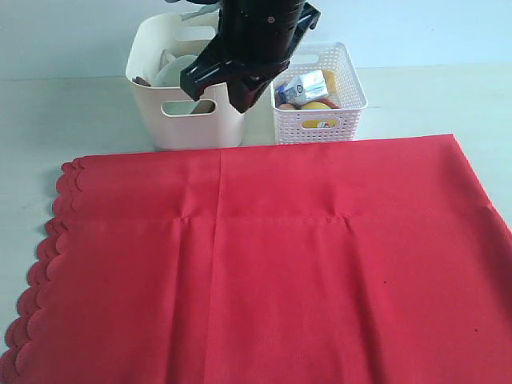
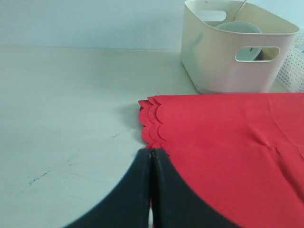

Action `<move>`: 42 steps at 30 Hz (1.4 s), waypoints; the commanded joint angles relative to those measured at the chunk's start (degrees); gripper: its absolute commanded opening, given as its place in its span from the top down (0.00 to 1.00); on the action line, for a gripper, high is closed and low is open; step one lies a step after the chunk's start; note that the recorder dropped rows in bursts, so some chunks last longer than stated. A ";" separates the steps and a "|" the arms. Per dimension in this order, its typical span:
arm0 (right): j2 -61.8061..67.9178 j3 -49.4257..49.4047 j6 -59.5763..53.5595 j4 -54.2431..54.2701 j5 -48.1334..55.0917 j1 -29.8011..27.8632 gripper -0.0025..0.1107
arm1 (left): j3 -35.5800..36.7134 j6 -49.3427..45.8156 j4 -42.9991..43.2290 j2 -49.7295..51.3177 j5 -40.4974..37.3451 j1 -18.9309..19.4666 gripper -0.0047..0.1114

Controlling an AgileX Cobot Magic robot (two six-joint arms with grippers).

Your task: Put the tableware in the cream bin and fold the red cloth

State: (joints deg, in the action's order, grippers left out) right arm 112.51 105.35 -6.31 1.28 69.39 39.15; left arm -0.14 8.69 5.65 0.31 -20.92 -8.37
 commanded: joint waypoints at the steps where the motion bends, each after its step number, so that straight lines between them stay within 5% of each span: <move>1: -2.86 -2.28 0.41 -1.28 0.57 -0.31 0.98 | 0.14 0.33 -0.32 -0.31 0.51 -0.23 0.96; 42: -78.36 -61.65 5.50 -3.89 -14.38 -0.31 0.98 | 0.14 0.33 -0.32 -0.31 0.51 -0.23 0.96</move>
State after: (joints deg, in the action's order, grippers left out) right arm 37.69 46.13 -1.99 -2.17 56.94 39.15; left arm -0.14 8.69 5.65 0.31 -20.92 -8.37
